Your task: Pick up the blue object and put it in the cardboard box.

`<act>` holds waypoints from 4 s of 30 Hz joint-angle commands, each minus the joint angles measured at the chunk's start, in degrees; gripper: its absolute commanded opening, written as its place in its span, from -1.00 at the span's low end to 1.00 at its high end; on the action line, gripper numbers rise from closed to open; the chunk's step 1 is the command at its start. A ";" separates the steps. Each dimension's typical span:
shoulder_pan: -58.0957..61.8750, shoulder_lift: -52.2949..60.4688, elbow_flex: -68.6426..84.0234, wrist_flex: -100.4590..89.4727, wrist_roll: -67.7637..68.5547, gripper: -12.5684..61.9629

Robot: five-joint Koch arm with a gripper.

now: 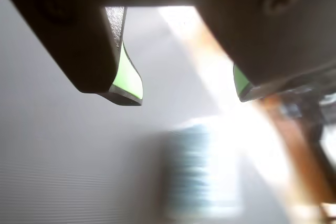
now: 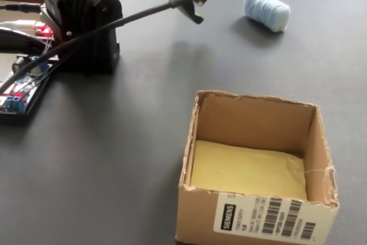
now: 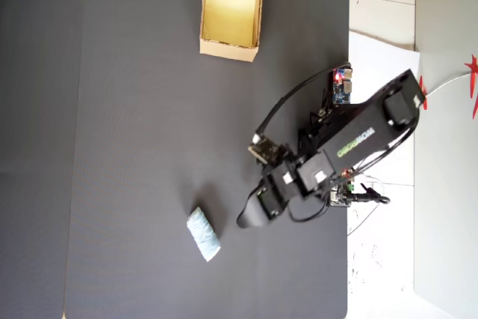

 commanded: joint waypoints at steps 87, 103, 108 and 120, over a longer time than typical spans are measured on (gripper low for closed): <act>16.79 -11.43 -4.66 -27.16 -8.61 -0.67; 39.99 7.56 11.51 -39.81 -8.61 -0.67; 47.37 10.99 11.25 -40.69 -11.87 -0.67; 72.77 5.19 1.93 -38.32 -14.50 -0.67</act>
